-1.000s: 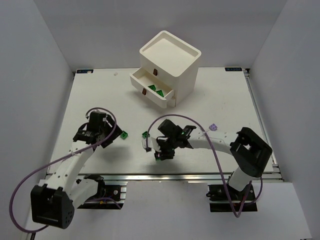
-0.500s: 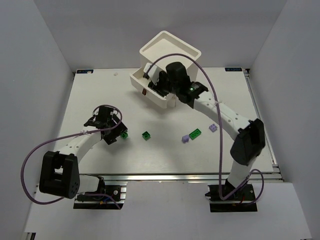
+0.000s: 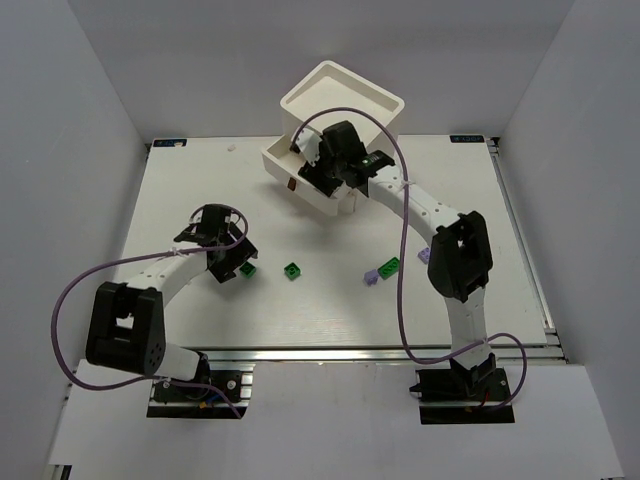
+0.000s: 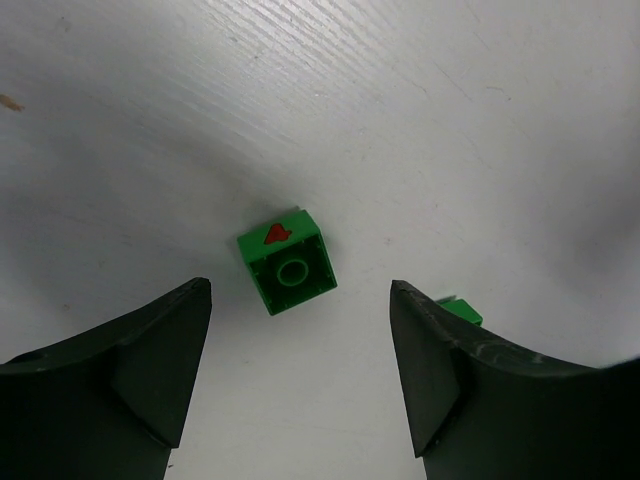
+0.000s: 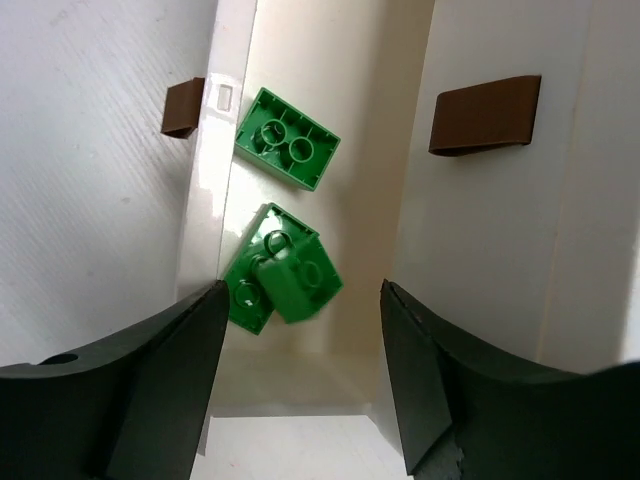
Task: Sort the legos into containers by color
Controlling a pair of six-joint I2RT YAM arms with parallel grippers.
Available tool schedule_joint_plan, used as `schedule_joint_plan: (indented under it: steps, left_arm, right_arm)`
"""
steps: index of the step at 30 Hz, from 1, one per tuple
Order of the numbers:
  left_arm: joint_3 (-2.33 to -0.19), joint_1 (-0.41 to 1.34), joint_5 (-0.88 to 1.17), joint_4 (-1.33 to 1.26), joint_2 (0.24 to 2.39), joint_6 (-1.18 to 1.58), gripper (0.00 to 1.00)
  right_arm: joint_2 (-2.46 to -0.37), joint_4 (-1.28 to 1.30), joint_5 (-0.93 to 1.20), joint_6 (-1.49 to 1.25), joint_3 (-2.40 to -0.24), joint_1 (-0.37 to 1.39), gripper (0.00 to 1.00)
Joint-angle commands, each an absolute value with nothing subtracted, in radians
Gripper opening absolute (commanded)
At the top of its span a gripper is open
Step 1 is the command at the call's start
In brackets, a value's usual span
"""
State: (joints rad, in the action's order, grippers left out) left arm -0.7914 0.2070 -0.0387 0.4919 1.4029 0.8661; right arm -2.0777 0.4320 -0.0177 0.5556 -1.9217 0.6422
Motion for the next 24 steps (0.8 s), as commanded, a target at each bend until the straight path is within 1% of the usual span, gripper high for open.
schedule_joint_plan:
  steps: [1, 6, 10, 11, 14, 15, 20, 24]
  left_arm:
    - [-0.841, 0.221, -0.049, 0.483, 1.428, 0.873, 0.82]
    - [-0.876, 0.221, -0.067, 0.492, 1.492, 0.864, 0.8]
    - [-0.911, 0.221, -0.072, 0.508, 1.542, 0.857, 0.73]
    - [-0.919, 0.221, -0.072, 0.512, 1.563, 0.857, 0.68]
    - [-0.943, 0.221, -0.068, 0.532, 1.589, 0.854, 0.58]
    - [-0.945, 0.221, -0.063, 0.532, 1.597, 0.85, 0.51]
    - [-0.94, 0.221, -0.043, 0.512, 1.594, 0.828, 0.4]
    - [-0.976, 0.221, -0.006, 0.491, 1.592, 0.808, 0.26]
  right_arm:
    - [-2.025, 0.449, 0.026, 0.522, -1.974, 0.623, 0.69]
    - [-1.947, 0.474, 0.127, 0.453, -1.956, 0.615, 0.67]
    - [-1.829, 0.457, 0.285, 0.396, -1.892, 0.609, 0.66]
    - [-1.8, 0.44, 0.308, 0.387, -1.838, 0.609, 0.65]
    - [-1.698, 0.375, 0.383, 0.356, -1.754, 0.603, 0.65]
    - [-1.675, 0.358, 0.4, 0.345, -1.703, 0.604, 0.65]
    - [-1.563, 0.319, 0.466, 0.331, -1.597, 0.586, 0.66]
    - [-1.516, 0.302, 0.485, 0.307, -1.517, 0.575, 0.66]
